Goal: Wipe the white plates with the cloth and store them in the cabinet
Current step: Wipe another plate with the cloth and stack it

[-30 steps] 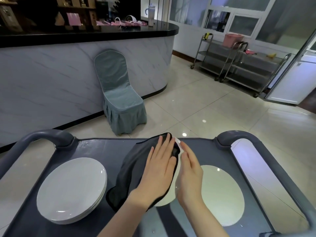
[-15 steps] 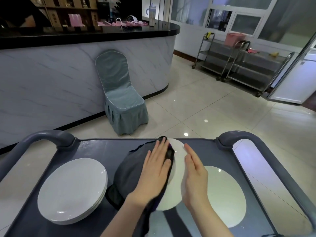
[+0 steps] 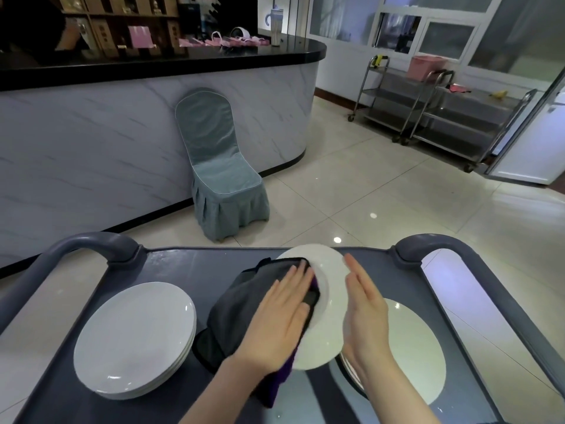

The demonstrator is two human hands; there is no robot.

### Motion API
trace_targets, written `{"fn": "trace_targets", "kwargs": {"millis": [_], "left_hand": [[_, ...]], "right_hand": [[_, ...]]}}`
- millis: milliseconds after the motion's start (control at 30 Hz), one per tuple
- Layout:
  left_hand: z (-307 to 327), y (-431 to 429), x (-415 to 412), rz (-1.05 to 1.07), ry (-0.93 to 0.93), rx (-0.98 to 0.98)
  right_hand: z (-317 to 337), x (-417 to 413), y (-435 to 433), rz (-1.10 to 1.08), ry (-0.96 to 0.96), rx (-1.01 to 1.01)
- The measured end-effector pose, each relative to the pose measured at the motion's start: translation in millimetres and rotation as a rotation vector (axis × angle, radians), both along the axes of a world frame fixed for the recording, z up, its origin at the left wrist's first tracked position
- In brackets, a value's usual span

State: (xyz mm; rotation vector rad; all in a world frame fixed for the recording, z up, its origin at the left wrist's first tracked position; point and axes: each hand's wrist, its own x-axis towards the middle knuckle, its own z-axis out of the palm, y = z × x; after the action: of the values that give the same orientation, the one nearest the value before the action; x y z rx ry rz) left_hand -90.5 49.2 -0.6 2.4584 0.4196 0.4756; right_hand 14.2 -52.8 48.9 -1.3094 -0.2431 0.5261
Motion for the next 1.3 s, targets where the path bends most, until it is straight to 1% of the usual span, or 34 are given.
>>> {"fn": "trace_targets", "kwargs": {"millis": [67,100,167,267,333,433,500,533,600,633,700,800,900,967,1033,1067,1167,1233,1267,1300], "left_hand": [[-8.5,9.0,-6.9,0.07,-0.001,-0.063],[-14.0,7.7,-11.7,0.074,0.011,-0.059],[-24.9,-4.9,-19.3,0.021,0.021,-0.005],[-23.9,-28.4,-13.4,-0.075,0.07,-0.001],[-13.8,-28.6,-1.7,-0.089,0.075,-0.012],[-2.1,-8.8,7.4,-0.05,0.051,-0.107],[-6.6,4.2,5.0,0.012,0.019,-0.181],[-10.2,6.8,2.6,0.04,0.032,-0.193],[-16.8,-0.5,-2.3,0.039,0.142,-0.125],[-18.9,-9.8,-4.7,0.009,0.168,-0.077],[-14.2,-31.1,-6.0,-0.061,0.113,-0.079],[2.3,-41.4,2.6,-0.103,0.041,-0.114],[7.5,-23.9,10.7,-0.036,0.046,-0.196],[2.0,-9.2,9.3,0.023,0.047,-0.251],[-11.2,2.1,1.2,0.068,0.065,-0.258],[-18.5,7.7,-5.2,0.075,0.095,-0.269],[-30.7,20.7,-24.7,0.128,0.195,-0.294],[-24.1,25.3,-31.3,0.284,0.128,-0.336],[-14.1,27.6,-32.7,0.377,0.056,-0.441],[-1.2,30.0,-34.3,0.444,-0.036,-0.611]], "right_hand": [[9.5,8.0,0.8,-0.01,-0.036,0.007],[13.4,12.2,-0.2,-0.025,-0.046,0.014],[14.8,17.9,-2.3,-0.055,-0.05,0.02],[1.8,12.1,-1.2,-0.046,-0.027,-0.018],[-8.0,-0.3,-1.3,-0.011,-0.021,-0.043],[-10.2,-8.3,-1.5,0.011,0.025,-0.04],[-2.5,-3.0,0.1,0.002,0.038,-0.034],[0.9,1.8,0.8,-0.013,0.034,-0.029],[7.0,12.3,0.6,-0.071,0.03,-0.002],[7.8,16.6,0.6,-0.099,0.032,0.007],[5.8,19.8,1.3,-0.121,0.028,-0.002],[-4.1,12.1,1.7,-0.082,-0.021,-0.088],[-10.2,0.6,0.4,-0.013,-0.025,-0.11],[-6.2,-1.0,0.8,-0.01,-0.029,-0.111],[1.3,-0.6,1.0,-0.005,-0.083,-0.133],[4.4,-0.5,0.8,0.004,-0.143,-0.165],[7.1,-2.2,1.4,0.059,-0.428,-0.312],[2.6,-5.4,4.6,0.113,-0.58,-0.391],[0.1,-8.0,7.1,0.154,-0.647,-0.418],[-2.8,-11.6,9.8,0.207,-0.717,-0.434]]}}
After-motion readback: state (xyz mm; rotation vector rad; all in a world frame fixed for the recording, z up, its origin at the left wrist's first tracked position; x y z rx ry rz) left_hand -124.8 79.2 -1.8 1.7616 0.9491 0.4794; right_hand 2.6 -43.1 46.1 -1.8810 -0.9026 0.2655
